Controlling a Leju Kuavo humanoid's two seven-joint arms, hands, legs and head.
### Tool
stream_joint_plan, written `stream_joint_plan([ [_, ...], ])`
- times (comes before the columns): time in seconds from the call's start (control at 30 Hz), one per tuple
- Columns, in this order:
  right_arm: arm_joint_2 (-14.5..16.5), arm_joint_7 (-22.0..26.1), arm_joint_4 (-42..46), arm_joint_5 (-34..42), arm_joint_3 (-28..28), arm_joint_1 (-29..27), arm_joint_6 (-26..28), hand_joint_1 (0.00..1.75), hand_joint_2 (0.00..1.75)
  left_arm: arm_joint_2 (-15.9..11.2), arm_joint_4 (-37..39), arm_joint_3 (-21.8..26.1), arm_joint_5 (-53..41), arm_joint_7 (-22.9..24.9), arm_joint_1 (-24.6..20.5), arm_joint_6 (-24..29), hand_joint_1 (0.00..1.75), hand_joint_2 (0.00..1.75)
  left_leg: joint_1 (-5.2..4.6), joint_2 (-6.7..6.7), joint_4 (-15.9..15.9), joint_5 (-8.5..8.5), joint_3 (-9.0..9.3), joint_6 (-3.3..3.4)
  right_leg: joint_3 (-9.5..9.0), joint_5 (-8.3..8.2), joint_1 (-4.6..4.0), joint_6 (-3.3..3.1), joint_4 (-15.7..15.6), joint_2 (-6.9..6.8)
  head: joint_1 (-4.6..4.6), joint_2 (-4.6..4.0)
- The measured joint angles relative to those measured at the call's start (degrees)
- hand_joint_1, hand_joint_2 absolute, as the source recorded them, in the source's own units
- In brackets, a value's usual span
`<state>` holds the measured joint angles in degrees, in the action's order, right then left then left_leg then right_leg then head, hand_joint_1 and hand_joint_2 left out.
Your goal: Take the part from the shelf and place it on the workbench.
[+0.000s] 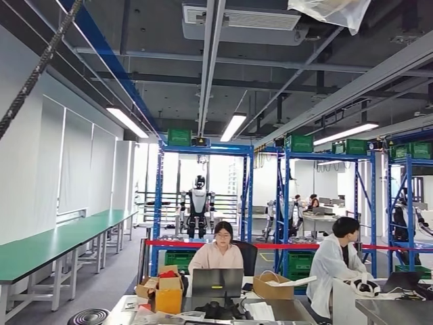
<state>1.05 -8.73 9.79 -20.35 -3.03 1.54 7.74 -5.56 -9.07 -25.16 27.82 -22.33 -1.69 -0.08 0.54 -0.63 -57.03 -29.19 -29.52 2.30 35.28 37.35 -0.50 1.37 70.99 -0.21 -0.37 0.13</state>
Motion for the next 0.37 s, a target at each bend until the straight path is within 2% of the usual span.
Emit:
stream_joint_plan([
  [0.03,-0.1,-0.2,0.0,-0.1,0.0,-0.1,-0.2,0.0,1.75,0.1,0.0,0.0,0.1,-0.1,0.0,-0.1,0.0,0.0,0.07,-0.02,0.0,0.14,-0.22,0.01,0.94,0.77,0.27,0.26,2.4,0.0,0.01,0.0],
  [0.07,-0.3,-0.5,0.0,-0.2,0.0,-0.1,-0.3,0.0,1.75,0.2,0.0,0.0,0.1,-0.1,0.1,-0.2,0.0,0.0,0.16,-0.04,-0.1,0.24,-0.34,0.01,0.95,0.46,0.54,0.63,2.8,-0.01,0.0,0.0],
  [0.1,-0.4,-0.7,0.0,-0.3,0.1,-0.3,-0.5,0.0,1.75,0.3,0.0,0.0,0.2,-0.1,0.1,-0.3,0.0,0.0,0.33,-0.04,-0.1,0.31,-0.39,0.0,-0.21,-1.0,0.88,1.16,0.8,-0.02,0.01,0.0],
  [0.17,-0.6,-1.0,0.0,-0.3,0.1,-0.4,-0.6,0.0,1.75,0.5,0.0,0.0,0.6,0.1,0.1,-0.5,0.0,0.0,0.58,0.04,-0.3,0.31,-0.44,-0.14,-4.66,-5.0,1.8,2.65,-7.8,0.04,0.0,0.0],
  [0.2,-0.7,-1.0,0.0,-0.3,0.1,-0.4,-0.7,0.0,1.75,0.5,0.0,0.0,0.8,0.2,0.1,-0.6,0.0,0.0,0.54,0.1,-0.6,0.24,-0.59,-0.36,-6.53,-6.47,2.16,3.05,-11.8,0.22,0.01,0.0],
  [0.23,-0.8,-0.9,0.0,-0.3,0.2,-0.4,-0.8,0.0,1.31,0.6,0.0,0.1,1.0,0.3,0.0,-0.6,0.0,0.44,0.37,0.15,-0.8,0.22,-0.8,-0.62,-7.53,-7.1,2.38,2.89,-14.2,0.35,0.04,0.0],
  [0.27,-0.8,-0.8,0.0,-0.3,0.2,-0.4,-0.9,0.0,0.87,0.6,0.0,0.1,1.1,0.3,0.0,-0.6,0.0,0.87,0.17,0.18,-0.9,0.22,-1.03,-0.87,-7.76,-7.11,2.44,2.66,-15.2,0.48,0.08,0.0],
  [0.33,-0.9,-0.5,0.0,-0.3,0.3,-0.4,-0.9,0.0,0.0,0.7,0.0,0.2,1.4,0.3,0.0,-0.7,0.0,1.75,0.13,0.21,-1.0,0.37,-1.28,-1.21,-7.39,-7.09,2.25,1.87,-15.1,0.48,0.16,0.0],
  [0.37,-0.9,-0.4,0.0,-0.3,0.3,-0.5,-0.9,0.0,0.0,0.7,0.0,0.3,1.5,0.3,0.0,-0.7,0.0,1.75,0.18,0.22,-0.9,0.41,-1.3,-1.26,-7.34,-7.12,2.22,1.96,-15.0,0.49,0.17,0.0],
])
